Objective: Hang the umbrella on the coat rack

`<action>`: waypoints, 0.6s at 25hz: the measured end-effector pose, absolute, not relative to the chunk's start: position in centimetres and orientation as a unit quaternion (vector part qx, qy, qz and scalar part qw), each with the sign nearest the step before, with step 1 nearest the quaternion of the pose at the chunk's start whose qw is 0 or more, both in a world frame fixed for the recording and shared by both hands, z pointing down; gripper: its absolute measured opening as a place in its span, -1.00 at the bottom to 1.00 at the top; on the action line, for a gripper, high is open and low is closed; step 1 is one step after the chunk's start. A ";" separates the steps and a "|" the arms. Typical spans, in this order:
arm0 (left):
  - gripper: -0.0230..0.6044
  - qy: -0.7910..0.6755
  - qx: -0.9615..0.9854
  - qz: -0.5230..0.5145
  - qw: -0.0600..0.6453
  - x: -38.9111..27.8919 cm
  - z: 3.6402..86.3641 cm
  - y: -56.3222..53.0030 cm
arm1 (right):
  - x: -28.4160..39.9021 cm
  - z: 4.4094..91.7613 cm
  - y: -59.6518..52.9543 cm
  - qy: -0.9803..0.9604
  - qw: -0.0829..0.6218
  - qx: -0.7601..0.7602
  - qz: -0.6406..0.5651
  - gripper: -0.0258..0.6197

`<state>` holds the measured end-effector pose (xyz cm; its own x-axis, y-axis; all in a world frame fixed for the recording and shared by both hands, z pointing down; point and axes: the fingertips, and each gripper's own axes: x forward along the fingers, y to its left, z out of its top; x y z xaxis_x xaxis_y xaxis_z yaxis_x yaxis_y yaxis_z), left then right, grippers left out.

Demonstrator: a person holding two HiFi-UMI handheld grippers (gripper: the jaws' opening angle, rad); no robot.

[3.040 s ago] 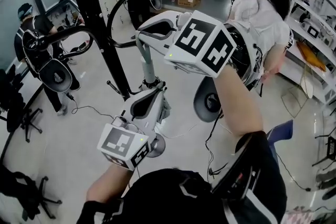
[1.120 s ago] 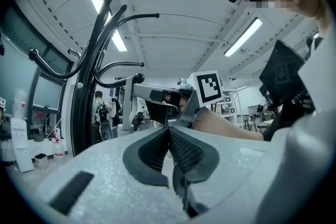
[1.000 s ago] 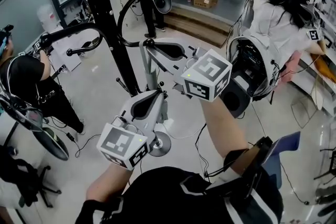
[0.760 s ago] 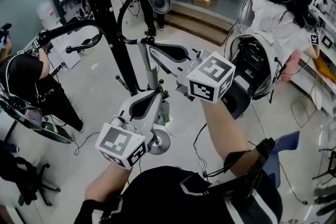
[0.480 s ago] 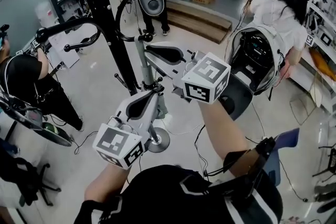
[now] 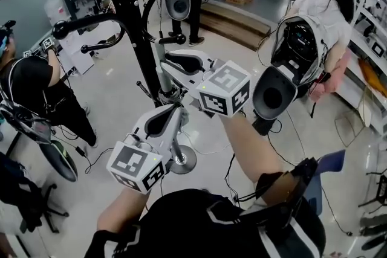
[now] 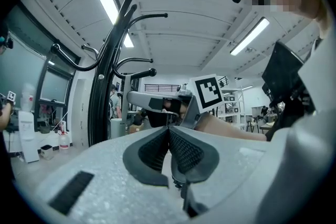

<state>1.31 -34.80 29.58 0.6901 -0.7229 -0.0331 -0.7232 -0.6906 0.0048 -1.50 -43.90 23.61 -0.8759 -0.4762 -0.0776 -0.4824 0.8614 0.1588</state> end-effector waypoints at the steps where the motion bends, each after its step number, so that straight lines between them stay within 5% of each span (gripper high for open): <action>1: -0.89 0.395 -0.919 0.016 0.002 1.1 29.6 -34.7 | -1.8 23.8 -44.1 0.963 0.016 -0.254 0.086 -0.68; 15: -0.89 0.407 -0.913 0.015 -0.011 -1.1 31.1 -34.4 | -2.6 24.3 -45.6 0.954 0.043 -0.287 0.069 -0.82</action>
<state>-1.13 -34.42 31.06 0.6682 -0.7437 -0.0185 -0.7430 -0.6684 0.0331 -2.59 -45.55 24.29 -0.8312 -0.5423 -0.1225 -0.5543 0.8254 0.1071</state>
